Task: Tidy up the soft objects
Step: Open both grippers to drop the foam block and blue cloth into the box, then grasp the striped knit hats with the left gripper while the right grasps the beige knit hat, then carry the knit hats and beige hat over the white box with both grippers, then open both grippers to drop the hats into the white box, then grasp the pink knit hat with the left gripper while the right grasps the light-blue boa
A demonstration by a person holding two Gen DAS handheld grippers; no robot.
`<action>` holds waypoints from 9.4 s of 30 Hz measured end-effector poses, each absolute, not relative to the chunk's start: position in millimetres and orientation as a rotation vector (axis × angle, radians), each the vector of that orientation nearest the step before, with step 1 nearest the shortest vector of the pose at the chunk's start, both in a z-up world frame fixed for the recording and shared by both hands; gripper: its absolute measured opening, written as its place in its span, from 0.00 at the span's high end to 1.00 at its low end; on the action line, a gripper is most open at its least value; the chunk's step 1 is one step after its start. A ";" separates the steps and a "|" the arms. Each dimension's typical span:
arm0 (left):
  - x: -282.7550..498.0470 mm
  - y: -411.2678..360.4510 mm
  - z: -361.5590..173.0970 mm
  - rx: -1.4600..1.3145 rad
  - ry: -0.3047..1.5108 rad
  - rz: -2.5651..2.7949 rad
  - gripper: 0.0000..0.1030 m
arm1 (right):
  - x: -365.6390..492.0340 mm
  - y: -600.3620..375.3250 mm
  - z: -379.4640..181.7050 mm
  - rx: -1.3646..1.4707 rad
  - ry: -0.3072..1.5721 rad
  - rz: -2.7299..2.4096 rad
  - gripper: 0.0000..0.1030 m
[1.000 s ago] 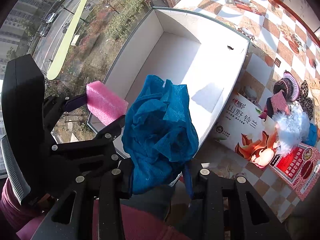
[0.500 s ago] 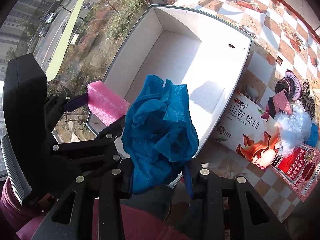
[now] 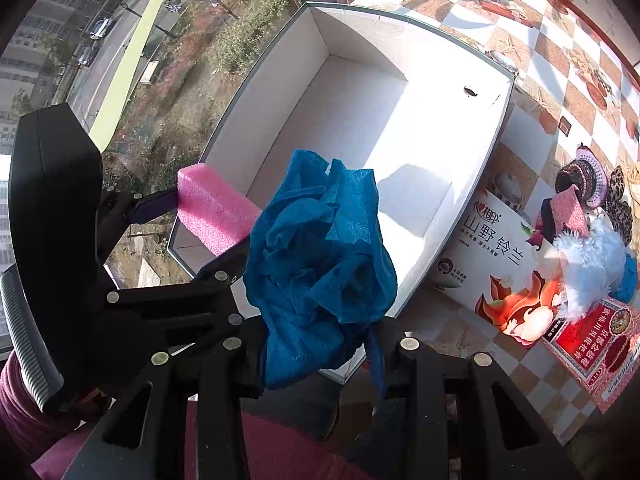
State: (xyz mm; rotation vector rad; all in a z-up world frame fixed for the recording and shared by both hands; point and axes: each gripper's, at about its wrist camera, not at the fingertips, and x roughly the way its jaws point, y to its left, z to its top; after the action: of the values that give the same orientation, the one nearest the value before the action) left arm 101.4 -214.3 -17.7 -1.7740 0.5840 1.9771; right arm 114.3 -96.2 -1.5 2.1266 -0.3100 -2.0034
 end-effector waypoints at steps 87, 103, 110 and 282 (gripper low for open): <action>6.9 163.6 -153.4 -2.003 0.676 1.659 0.00 | 73.8 366.3 -140.3 2.446 -0.664 -2.423 0.00; -11.1 164.7 -127.0 -1.892 0.685 1.714 0.57 | 40.1 372.8 -113.9 2.286 -0.781 -2.447 0.65; -4.8 137.5 -81.9 -1.782 0.686 1.834 0.57 | 61.9 364.4 -68.9 2.170 -0.794 -2.490 0.65; 54.3 16.3 -5.0 -1.744 0.399 1.908 0.00 | 103.6 233.7 -129.5 2.383 -1.408 -1.482 0.37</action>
State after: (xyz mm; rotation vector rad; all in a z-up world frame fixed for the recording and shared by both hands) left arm 54.3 16.3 -5.0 -1.7439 0.3986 1.9082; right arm 103.6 233.8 -129.5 2.3828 -1.4082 -1.4821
